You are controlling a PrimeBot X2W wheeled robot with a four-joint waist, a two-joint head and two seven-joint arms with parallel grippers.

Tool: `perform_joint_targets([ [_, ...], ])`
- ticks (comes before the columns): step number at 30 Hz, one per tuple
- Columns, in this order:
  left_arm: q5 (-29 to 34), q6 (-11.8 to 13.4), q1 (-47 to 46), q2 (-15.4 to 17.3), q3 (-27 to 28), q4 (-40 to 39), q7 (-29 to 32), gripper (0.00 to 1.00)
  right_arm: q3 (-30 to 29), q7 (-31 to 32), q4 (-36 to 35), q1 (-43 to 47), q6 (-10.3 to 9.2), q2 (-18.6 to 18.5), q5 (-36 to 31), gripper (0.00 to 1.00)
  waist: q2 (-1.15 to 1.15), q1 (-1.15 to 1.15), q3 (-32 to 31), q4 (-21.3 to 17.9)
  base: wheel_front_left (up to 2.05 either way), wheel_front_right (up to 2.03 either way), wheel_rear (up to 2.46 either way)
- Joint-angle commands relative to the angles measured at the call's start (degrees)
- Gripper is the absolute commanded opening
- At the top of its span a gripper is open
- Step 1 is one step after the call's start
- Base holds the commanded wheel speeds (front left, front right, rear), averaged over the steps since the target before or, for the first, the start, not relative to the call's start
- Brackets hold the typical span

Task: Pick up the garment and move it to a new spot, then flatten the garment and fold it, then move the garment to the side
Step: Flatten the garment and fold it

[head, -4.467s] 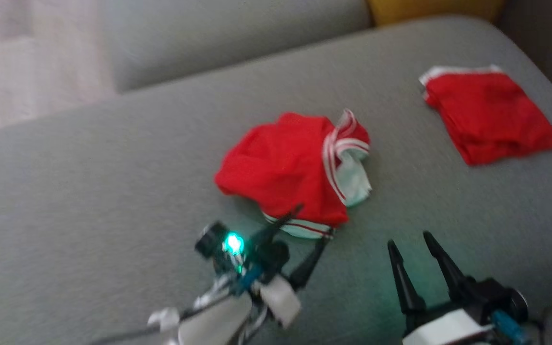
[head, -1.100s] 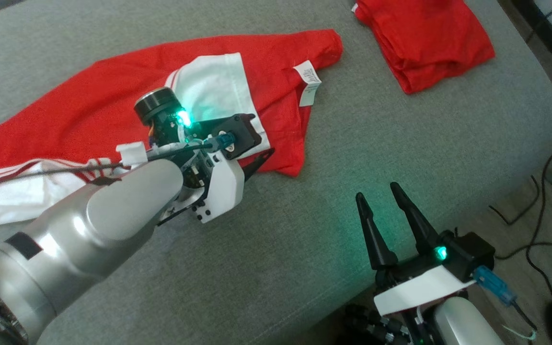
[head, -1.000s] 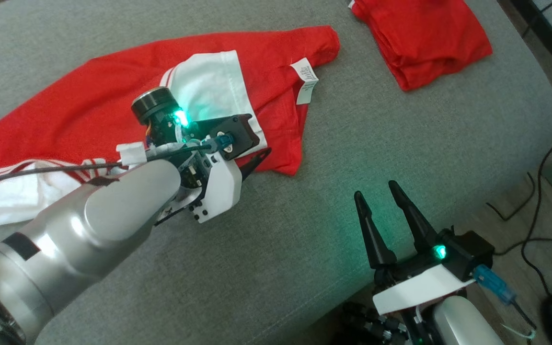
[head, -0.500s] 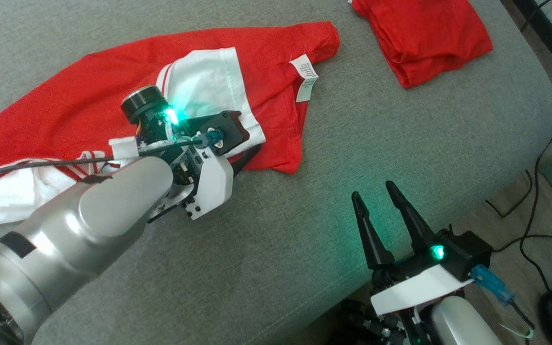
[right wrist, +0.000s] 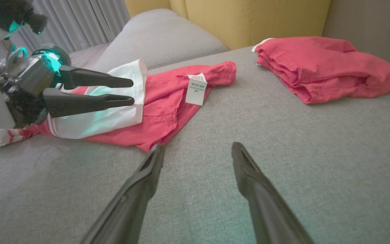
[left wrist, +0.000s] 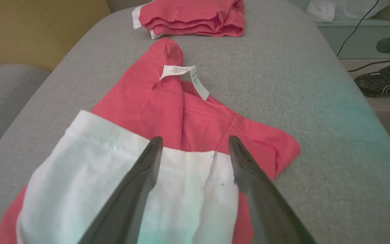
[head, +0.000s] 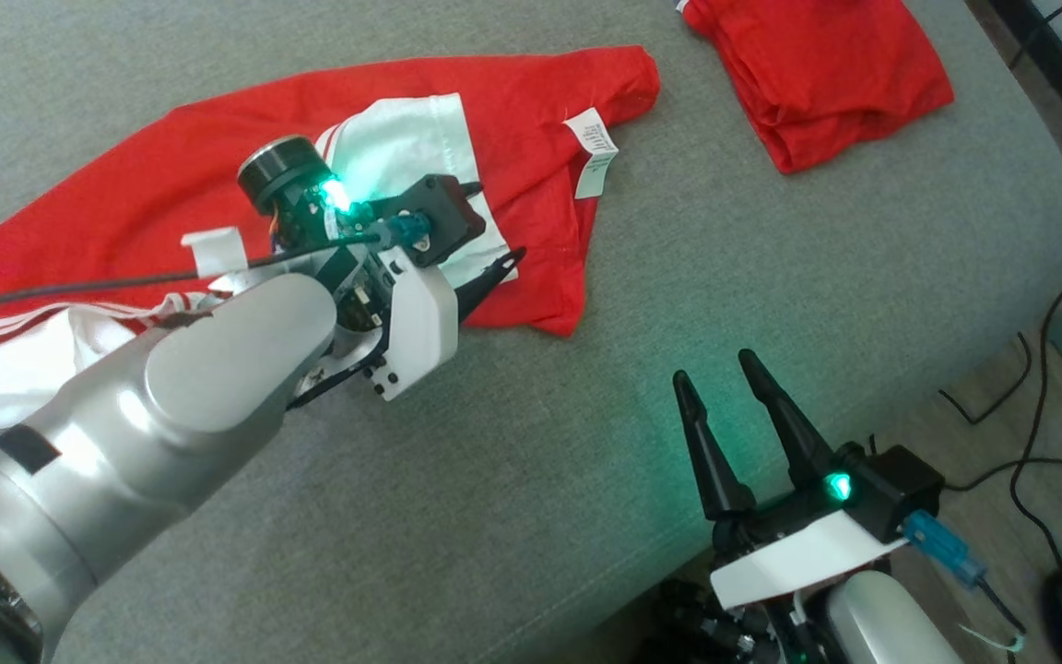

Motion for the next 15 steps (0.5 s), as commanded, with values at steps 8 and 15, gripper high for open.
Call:
perform_joint_targets([
  [8,3.6,0.1,-1.2,1.8,2.0,-1.7,1.2,1.00,1.7,-0.2,-1.4,-1.5,0.39,-0.2,0.7,1.00,0.00,0.00,1.2,-1.1,0.00,0.00,0.00],
  [15,6.2,0.1,0.0,2.5,2.0,-2.4,3.5,0.00,1.1,-0.2,-1.7,-2.1,0.39,-0.2,0.7,1.00,0.00,0.00,2.2,-1.4,0.00,0.00,0.00],
])
